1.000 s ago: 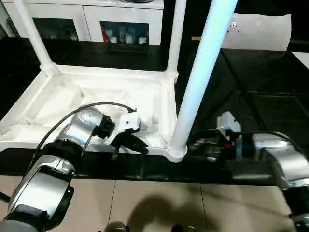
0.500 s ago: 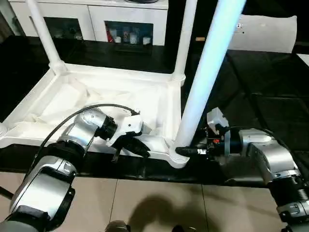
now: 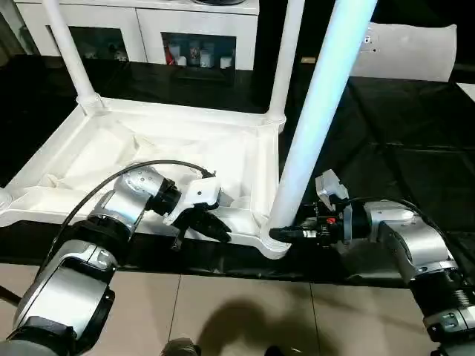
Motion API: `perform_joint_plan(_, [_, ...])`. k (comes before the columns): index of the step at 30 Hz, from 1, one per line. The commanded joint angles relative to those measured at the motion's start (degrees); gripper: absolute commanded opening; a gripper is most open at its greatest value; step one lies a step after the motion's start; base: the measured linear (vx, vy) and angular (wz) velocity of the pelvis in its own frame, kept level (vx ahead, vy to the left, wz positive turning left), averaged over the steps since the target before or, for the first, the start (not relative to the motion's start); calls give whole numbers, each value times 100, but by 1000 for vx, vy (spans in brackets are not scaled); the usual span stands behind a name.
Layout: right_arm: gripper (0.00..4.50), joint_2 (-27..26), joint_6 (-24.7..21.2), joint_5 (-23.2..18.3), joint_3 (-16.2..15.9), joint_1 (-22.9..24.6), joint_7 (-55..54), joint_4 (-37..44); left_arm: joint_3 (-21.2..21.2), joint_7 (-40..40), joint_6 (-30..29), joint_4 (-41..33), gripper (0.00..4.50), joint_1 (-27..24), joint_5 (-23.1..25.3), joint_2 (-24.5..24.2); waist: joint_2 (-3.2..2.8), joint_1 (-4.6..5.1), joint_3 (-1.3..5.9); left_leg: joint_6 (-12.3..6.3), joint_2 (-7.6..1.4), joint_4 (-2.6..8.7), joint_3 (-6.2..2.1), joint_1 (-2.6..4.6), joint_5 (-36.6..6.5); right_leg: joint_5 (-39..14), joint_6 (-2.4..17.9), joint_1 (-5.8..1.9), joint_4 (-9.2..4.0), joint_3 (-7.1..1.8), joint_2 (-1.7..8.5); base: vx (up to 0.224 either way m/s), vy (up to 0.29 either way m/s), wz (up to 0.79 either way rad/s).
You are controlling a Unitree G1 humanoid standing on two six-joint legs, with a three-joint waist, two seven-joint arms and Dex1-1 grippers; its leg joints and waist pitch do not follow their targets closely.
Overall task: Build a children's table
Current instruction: Rotate leg to tighten
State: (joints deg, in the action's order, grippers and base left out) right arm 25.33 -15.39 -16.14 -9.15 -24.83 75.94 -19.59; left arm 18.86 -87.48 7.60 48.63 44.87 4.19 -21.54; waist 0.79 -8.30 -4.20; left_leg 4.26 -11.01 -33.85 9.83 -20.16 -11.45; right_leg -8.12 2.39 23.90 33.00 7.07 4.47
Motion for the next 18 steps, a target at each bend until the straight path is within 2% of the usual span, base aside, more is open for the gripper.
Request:
perform_joint_plan(1, [204,-251,-94,-151,24,198,-330,308,-2,472,-212,-8,0,118,54,258,11,68,373,-395,-275,411,-33,27,-850,-2122,783,-365,-417,-365,484,0,0,0])
perform_joint_plan(2, [203,-505,-199,17,73,304,-1017,340,-185,891,-450,82,0,211,-39,447,-1,62,365,-366,-275,417,-42,46,-881,-2204,767,-353,-432,-360,487,0,0,0])
perform_joint_plan(3, [202,-561,-216,63,79,325,-1169,342,-228,977,-495,96,0,230,-68,493,-4,83,337,-305,-259,427,-38,51,-1007,-2449,697,-334,-483,-351,480,0,0,0])
perform_joint_plan(4, [202,-719,-206,219,87,359,-1587,305,-327,1236,-634,121,0,280,-119,619,17,122,331,-230,-222,436,-60,47,-1113,-2816,553,-365,-523,-326,496,0,0,0])
perform_joint_plan(6, [201,-854,-165,363,90,377,-1937,256,-400,1463,-762,137,0,321,-149,724,14,148,320,-173,-205,441,-69,55,-1163,-3134,407,-345,-572,-306,496,0,0,0])
perform_joint_plan(8, [198,-1205,-305,473,171,339,-2609,176,-542,2011,-999,204,0,426,-186,970,11,257,306,-139,-182,438,-85,61,-1292,-3506,234,-332,-648,-273,492,0,0,0])
perform_joint_plan(9, [197,-1421,-405,502,230,275,-2975,124,-633,2359,-1148,255,0,490,-216,1121,9,281,316,-141,-173,431,-90,72,-1303,-3537,202,-330,-672,-260,496,0,0,0])
perform_joint_plan(11, [196,-1654,-476,591,271,184,-3411,38,-728,2730,-1314,311,0,558,-248,1285,-1,355,327,-154,-180,444,-105,46,-1267,-3355,252,-349,-652,-255,484,0,0,0])
perform_joint_plan(12, [196,-2113,-579,773,331,-15,-4215,-121,-871,3361,-1522,376,0,656,-283,1595,-24,404,328,-152,-193,447,-109,46,-1298,-3273,293,-344,-650,-247,476,0,0,0])
perform_joint_plan(13, [196,-2253,-594,810,351,-73,-4433,-162,-900,3520,-1562,385,0,677,-283,1677,-20,455,326,-113,-189,449,-116,55,-1375,-3286,326,-330,-664,-230,480,0,0,0])
perform_joint_plan(14, [196,-2415,-599,847,368,-143,-4670,-203,-932,3708,-1600,395,0,700,-278,1770,-23,463,341,-112,-187,447,-122,77,-1407,-3274,339,-334,-670,-229,493,0,0,0])
perform_joint_plan(16, [196,-2638,-585,910,363,-243,-4986,-233,-989,4012,-1675,406,0,736,-250,1896,-20,509,338,-222,-191,457,-110,47,-1314,-2944,445,-346,-648,-270,485,0,0,0])
perform_joint_plan(18, [196,-2825,-605,943,438,-341,-5324,-262,-985,4158,-1692,372,0,736,-196,1951,-17,509,354,-272,-197,456,-99,55,-1262,-2784,488,-343,-628,-293,482,0,0,0])
